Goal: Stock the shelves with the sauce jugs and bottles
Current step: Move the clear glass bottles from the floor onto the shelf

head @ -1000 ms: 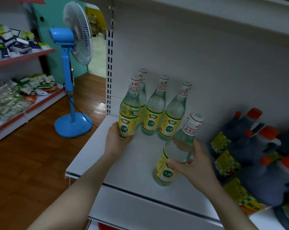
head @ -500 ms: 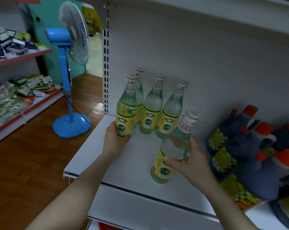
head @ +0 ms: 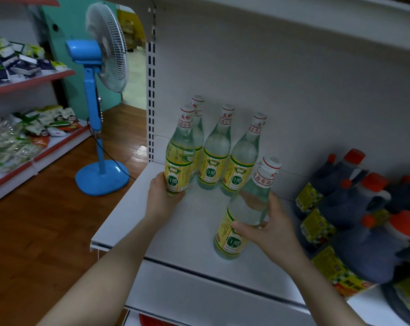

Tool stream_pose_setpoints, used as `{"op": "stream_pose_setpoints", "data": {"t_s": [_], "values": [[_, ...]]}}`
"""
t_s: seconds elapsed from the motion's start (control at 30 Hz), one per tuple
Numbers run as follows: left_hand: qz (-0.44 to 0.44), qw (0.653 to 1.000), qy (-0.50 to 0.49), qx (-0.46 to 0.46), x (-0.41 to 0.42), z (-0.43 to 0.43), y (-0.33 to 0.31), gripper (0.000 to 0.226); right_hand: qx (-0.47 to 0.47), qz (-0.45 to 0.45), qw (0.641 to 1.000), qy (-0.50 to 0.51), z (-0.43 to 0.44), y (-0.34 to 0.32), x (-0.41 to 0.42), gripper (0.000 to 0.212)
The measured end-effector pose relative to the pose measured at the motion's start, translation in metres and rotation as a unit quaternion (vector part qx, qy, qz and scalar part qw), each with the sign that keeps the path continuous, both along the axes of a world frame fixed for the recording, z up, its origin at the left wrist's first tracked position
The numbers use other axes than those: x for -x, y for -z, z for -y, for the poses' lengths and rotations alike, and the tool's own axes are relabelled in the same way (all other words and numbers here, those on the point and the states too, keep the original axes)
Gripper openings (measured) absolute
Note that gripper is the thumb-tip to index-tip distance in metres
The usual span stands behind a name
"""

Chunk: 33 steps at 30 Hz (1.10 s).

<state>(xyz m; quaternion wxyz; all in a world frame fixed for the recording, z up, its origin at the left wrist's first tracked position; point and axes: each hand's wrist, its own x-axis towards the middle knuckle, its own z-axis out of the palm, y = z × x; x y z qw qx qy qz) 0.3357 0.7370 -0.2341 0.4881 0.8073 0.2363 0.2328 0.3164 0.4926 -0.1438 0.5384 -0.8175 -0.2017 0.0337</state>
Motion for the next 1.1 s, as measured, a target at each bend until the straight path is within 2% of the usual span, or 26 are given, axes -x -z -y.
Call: {"op": "stream_pose_setpoints", "data": {"t_s": [0.2,0.3,0.4,0.5,0.6,0.7,0.8,0.93,1.03,1.1], "values": [[-0.008,1.0,-0.007,0.016,0.002,0.003,-0.003,0.057,0.004,0.003,1.0,0.0,0.001,0.001,-0.002,0.068],[-0.038,0.999,-0.007,0.009,0.009,0.008,-0.006,0.073,0.003,0.002,1.0,0.001,0.001,0.001,-0.002,0.069],[-0.106,0.989,0.001,-0.103,0.028,0.014,-0.007,0.081,0.003,0.005,1.0,0.0,0.0,0.001,-0.004,0.07],[-0.211,0.938,0.082,-0.261,0.048,0.018,0.001,0.079,0.008,0.011,1.0,-0.002,-0.003,0.001,-0.013,0.068],[-0.258,0.898,0.123,-0.335,0.063,0.022,0.009,0.084,0.005,0.017,1.0,-0.01,-0.014,-0.001,-0.025,0.069],[-0.253,0.895,0.122,-0.346,0.067,0.023,0.01,0.104,0.005,0.017,1.0,-0.022,-0.028,-0.002,-0.042,0.073],[-0.255,0.893,0.113,-0.352,0.068,0.024,0.01,0.105,0.004,0.023,0.999,-0.031,-0.042,0.0,-0.057,0.08],[-0.256,0.894,0.11,-0.35,0.069,0.024,0.01,0.104,-0.025,0.013,0.999,-0.023,-0.055,0.008,-0.071,0.053],[-0.251,0.898,0.107,-0.344,0.07,0.024,0.009,0.102,-0.016,-0.01,1.0,0.005,-0.057,0.032,-0.069,0.065],[-0.246,0.901,0.104,-0.341,0.069,0.024,0.01,0.102,-0.004,-0.036,0.999,0.023,-0.057,0.05,-0.063,0.061]]}}
